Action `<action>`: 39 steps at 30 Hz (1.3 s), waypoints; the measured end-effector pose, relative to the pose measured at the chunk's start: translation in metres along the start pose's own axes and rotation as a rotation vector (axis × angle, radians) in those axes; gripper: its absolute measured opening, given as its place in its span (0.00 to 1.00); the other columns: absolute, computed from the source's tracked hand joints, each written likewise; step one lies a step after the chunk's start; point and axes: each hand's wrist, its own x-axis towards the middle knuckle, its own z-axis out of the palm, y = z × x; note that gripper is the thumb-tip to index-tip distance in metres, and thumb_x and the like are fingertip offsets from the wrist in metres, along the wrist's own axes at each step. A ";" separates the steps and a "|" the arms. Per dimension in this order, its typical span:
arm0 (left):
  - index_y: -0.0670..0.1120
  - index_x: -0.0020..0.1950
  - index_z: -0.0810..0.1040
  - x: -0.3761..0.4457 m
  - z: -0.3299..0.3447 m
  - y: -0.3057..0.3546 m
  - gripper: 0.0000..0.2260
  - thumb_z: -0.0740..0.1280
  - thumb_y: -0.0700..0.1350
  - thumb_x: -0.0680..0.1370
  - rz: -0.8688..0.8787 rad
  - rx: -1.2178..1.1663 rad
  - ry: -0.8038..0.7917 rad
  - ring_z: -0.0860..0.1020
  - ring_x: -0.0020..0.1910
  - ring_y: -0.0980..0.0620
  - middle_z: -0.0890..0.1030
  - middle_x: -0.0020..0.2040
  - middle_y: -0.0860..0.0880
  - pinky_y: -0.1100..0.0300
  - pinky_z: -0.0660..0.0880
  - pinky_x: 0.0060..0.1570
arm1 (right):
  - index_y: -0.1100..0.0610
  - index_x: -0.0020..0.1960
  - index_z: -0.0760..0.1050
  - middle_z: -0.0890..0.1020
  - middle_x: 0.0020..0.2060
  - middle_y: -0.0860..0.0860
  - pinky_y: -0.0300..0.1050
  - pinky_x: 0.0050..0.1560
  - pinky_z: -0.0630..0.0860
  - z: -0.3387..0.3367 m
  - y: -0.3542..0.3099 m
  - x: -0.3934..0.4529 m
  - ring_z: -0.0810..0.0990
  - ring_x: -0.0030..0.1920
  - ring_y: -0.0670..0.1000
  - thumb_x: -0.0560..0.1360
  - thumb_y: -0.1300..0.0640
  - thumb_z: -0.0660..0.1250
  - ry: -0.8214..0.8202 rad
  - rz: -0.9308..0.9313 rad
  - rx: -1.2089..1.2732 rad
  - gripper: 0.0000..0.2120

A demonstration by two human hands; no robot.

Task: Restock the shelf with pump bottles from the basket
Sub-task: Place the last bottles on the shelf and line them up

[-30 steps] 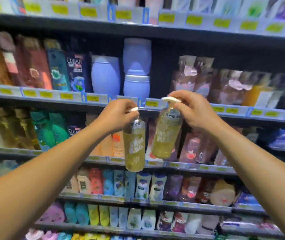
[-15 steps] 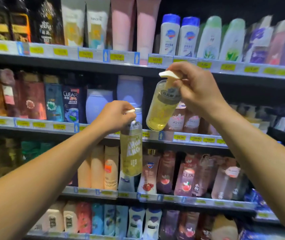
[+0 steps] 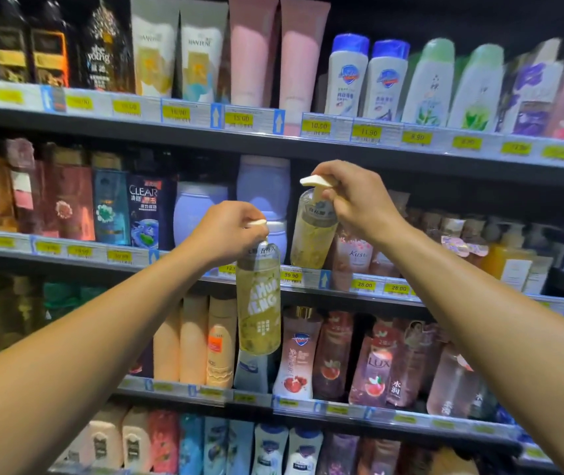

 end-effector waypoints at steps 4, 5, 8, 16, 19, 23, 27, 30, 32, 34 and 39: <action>0.44 0.43 0.82 0.003 0.000 -0.003 0.06 0.67 0.43 0.76 0.009 0.042 -0.005 0.80 0.45 0.47 0.84 0.42 0.45 0.56 0.75 0.46 | 0.54 0.59 0.78 0.81 0.50 0.48 0.37 0.51 0.69 0.005 0.008 0.005 0.77 0.51 0.49 0.75 0.64 0.67 -0.034 0.105 0.054 0.14; 0.44 0.43 0.82 0.004 0.000 -0.004 0.06 0.67 0.43 0.76 0.009 0.052 -0.009 0.80 0.45 0.47 0.84 0.42 0.45 0.56 0.75 0.46 | 0.53 0.59 0.79 0.80 0.50 0.47 0.37 0.51 0.69 0.005 0.009 0.007 0.77 0.51 0.48 0.75 0.63 0.67 -0.046 0.137 0.074 0.13; 0.45 0.41 0.81 0.011 0.000 -0.007 0.05 0.67 0.43 0.75 -0.006 0.050 -0.012 0.80 0.44 0.47 0.84 0.40 0.46 0.57 0.75 0.44 | 0.52 0.58 0.79 0.80 0.50 0.48 0.39 0.52 0.69 0.002 0.010 0.017 0.75 0.50 0.47 0.75 0.63 0.67 -0.080 0.165 0.093 0.13; 0.46 0.40 0.81 0.021 0.004 -0.015 0.05 0.67 0.44 0.73 -0.049 0.005 -0.016 0.79 0.39 0.49 0.84 0.38 0.48 0.57 0.75 0.38 | 0.47 0.56 0.81 0.82 0.50 0.45 0.33 0.43 0.71 0.006 0.006 0.024 0.78 0.48 0.45 0.77 0.58 0.66 0.000 0.276 0.130 0.11; 0.47 0.40 0.82 0.022 0.005 -0.017 0.05 0.68 0.44 0.74 -0.046 -0.008 -0.025 0.81 0.43 0.48 0.84 0.40 0.48 0.54 0.77 0.42 | 0.50 0.59 0.80 0.82 0.53 0.47 0.38 0.49 0.71 0.010 0.007 0.022 0.78 0.52 0.47 0.79 0.54 0.62 0.007 0.246 0.089 0.12; 0.41 0.42 0.82 0.024 0.004 -0.016 0.07 0.67 0.44 0.74 -0.034 -0.011 -0.036 0.80 0.40 0.44 0.83 0.42 0.41 0.48 0.78 0.45 | 0.53 0.66 0.74 0.77 0.58 0.51 0.44 0.60 0.68 0.023 0.014 0.016 0.73 0.59 0.53 0.71 0.43 0.67 -0.029 0.111 -0.149 0.26; 0.40 0.43 0.82 0.024 0.003 -0.016 0.08 0.67 0.44 0.74 -0.018 -0.001 -0.034 0.80 0.46 0.41 0.83 0.43 0.40 0.47 0.77 0.47 | 0.55 0.71 0.67 0.70 0.63 0.53 0.49 0.64 0.67 0.034 0.021 0.009 0.66 0.60 0.56 0.69 0.50 0.74 -0.025 0.086 -0.264 0.33; 0.40 0.41 0.82 0.025 0.002 -0.017 0.09 0.67 0.45 0.73 -0.012 -0.007 -0.037 0.79 0.41 0.43 0.83 0.41 0.40 0.46 0.77 0.47 | 0.53 0.72 0.66 0.69 0.64 0.53 0.51 0.64 0.67 0.036 0.020 0.008 0.65 0.60 0.57 0.69 0.50 0.73 -0.017 0.094 -0.252 0.34; 0.40 0.41 0.81 0.025 0.002 -0.019 0.10 0.66 0.46 0.72 -0.006 -0.012 -0.046 0.77 0.39 0.43 0.82 0.41 0.39 0.45 0.77 0.45 | 0.53 0.73 0.66 0.68 0.64 0.53 0.52 0.63 0.69 0.036 0.019 0.009 0.67 0.60 0.57 0.70 0.52 0.73 -0.042 0.110 -0.203 0.34; 0.40 0.41 0.81 0.024 0.001 -0.020 0.11 0.66 0.47 0.72 -0.007 -0.005 -0.050 0.77 0.39 0.42 0.82 0.41 0.40 0.45 0.77 0.45 | 0.52 0.73 0.65 0.67 0.65 0.52 0.51 0.62 0.71 0.035 0.017 0.011 0.71 0.61 0.56 0.70 0.53 0.73 -0.064 0.123 -0.146 0.34; 0.41 0.40 0.81 0.025 0.003 -0.019 0.09 0.67 0.46 0.74 -0.015 0.019 -0.051 0.76 0.38 0.45 0.82 0.40 0.41 0.47 0.77 0.44 | 0.53 0.74 0.63 0.67 0.64 0.53 0.53 0.60 0.72 0.035 0.017 0.014 0.73 0.60 0.57 0.73 0.57 0.70 -0.100 0.159 -0.142 0.32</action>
